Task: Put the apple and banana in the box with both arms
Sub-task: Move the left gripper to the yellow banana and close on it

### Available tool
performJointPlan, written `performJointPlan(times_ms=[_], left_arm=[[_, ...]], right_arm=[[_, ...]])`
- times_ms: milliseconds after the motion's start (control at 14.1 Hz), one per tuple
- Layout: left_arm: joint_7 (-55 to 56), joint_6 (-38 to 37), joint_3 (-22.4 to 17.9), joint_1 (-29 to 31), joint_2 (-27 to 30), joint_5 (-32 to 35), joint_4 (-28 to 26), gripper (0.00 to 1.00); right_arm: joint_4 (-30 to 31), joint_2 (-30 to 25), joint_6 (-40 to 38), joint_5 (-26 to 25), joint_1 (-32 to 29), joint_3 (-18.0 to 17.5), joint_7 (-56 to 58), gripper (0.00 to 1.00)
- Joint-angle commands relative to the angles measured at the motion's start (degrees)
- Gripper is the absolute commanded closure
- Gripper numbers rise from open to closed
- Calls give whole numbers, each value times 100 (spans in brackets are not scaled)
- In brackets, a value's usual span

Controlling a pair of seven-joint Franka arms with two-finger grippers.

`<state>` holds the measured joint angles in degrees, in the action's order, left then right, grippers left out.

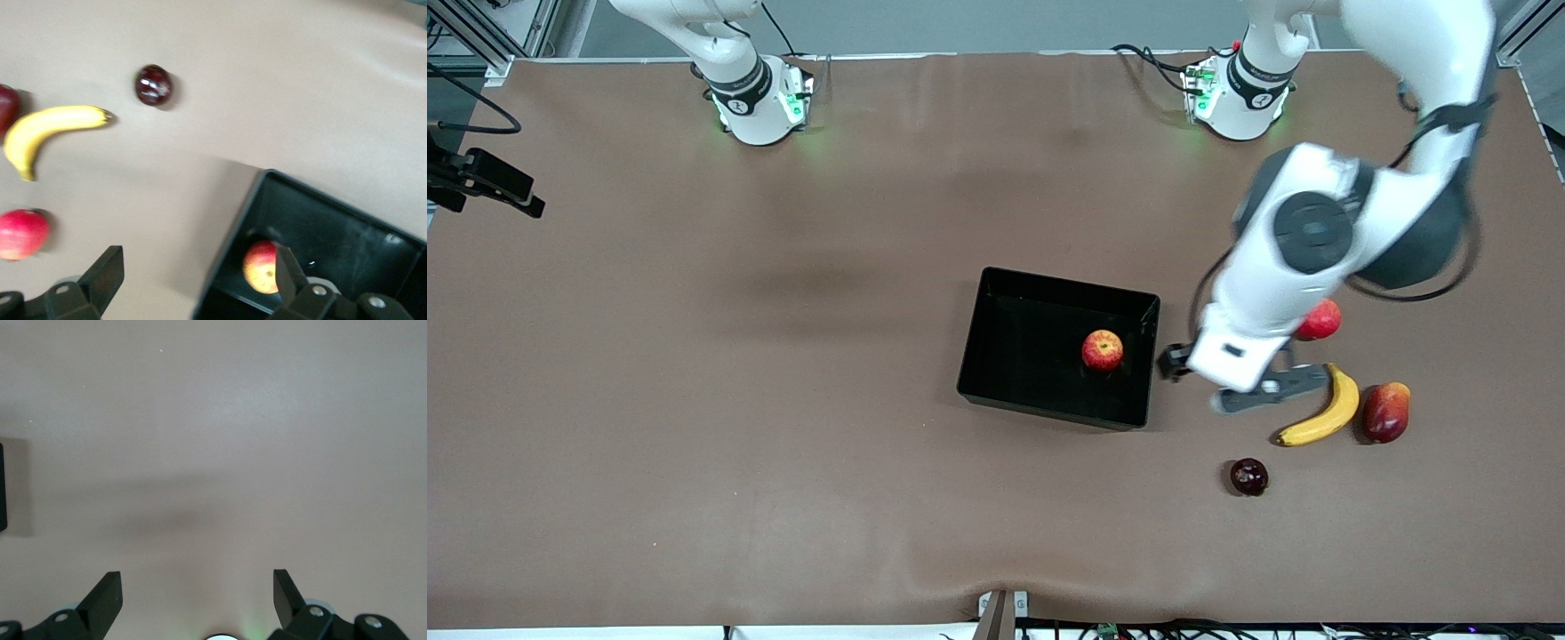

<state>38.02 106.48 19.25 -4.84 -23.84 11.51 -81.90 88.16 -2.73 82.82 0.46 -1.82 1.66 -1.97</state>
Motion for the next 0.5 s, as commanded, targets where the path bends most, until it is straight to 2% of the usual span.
performJointPlan(times_ms=[0,426], left_arm=[[-1047,-276,43,579,300,-325,-159,0],[-4385,-242,35,1687,38,-431,-439,0]], right_arm=[[26,-79,24,-46,33,-7,-120,0],[26,-79,24,-55,6,1,-120,0]])
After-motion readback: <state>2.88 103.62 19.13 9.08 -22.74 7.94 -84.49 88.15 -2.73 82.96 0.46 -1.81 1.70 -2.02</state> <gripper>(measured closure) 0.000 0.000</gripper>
